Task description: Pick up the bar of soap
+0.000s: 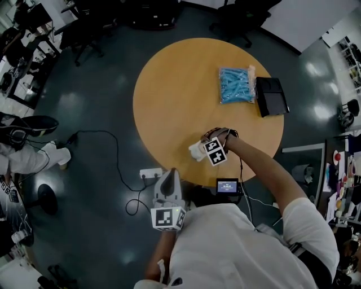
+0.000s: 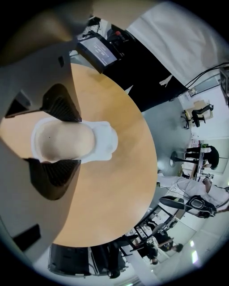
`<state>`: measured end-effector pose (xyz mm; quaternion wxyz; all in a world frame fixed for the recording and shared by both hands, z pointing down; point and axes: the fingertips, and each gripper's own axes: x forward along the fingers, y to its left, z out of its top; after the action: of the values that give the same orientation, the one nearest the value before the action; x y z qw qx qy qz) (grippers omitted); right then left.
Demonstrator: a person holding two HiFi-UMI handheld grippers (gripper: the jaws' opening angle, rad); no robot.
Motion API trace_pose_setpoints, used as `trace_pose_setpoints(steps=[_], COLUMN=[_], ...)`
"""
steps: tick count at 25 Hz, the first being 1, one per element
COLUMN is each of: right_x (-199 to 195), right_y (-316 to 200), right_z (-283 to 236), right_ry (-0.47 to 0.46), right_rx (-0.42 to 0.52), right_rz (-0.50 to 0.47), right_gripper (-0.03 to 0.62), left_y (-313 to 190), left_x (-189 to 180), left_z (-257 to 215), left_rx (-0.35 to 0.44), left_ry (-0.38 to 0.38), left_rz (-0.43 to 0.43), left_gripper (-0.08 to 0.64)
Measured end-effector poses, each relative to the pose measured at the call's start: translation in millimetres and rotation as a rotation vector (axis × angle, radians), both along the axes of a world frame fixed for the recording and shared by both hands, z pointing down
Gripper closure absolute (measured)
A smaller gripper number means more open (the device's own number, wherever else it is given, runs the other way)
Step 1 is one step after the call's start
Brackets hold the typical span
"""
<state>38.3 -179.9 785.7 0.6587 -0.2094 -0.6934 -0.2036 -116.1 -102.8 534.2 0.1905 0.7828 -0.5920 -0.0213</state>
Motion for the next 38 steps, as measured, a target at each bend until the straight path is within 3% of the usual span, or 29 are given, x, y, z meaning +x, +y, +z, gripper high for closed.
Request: trace_pose_setpoints(steps=[5,8,12,17,20,22,25,29,38], right_x=[-3,-13,-21,0,23,32,42,60,67], right_y=[2,0,1,14,26,34,41,47,49], right_z=[-15,-43,-115,-205,-241,-257,-264,-259,-259], right_ry=[-0.065,-0.201,-0.562,-1.040,-1.258,-1.353,-1.416,-1.443,-1.466], right_rx=[0.044,0.056,0.019,0.001,0.050,0.097,0.145,0.137,0.137], right_rz=[0.034,0.158,0.506,0.942,1.143,1.225,1.296,1.366,1.383], right_gripper=[0.322,0.322,0.322,0.322,0.322,0.322,0.323,0.324,0.324], left_y=[1,0,-4,-14,-20,-25,-29,-30,-34], left_x=[5,9,14,20,33,42,58,74,81], left_z=[-4,-6,-11,-16,-20,-22,-21,-21,-22], left_rx=[-0.002,0.008,0.026,0.046,0.054,0.061,0.068,0.067,0.068], left_ry=[0.008,0.005,-0.002,-0.003,-0.008,-0.010,-0.012,-0.010,-0.008], left_rz=[0.004,0.019,0.042,0.066,0.085,0.109,0.150,0.194,0.204], left_gripper=[0.555,0.555,0.555,0.555,0.555,0.555,0.555,0.555,0.555])
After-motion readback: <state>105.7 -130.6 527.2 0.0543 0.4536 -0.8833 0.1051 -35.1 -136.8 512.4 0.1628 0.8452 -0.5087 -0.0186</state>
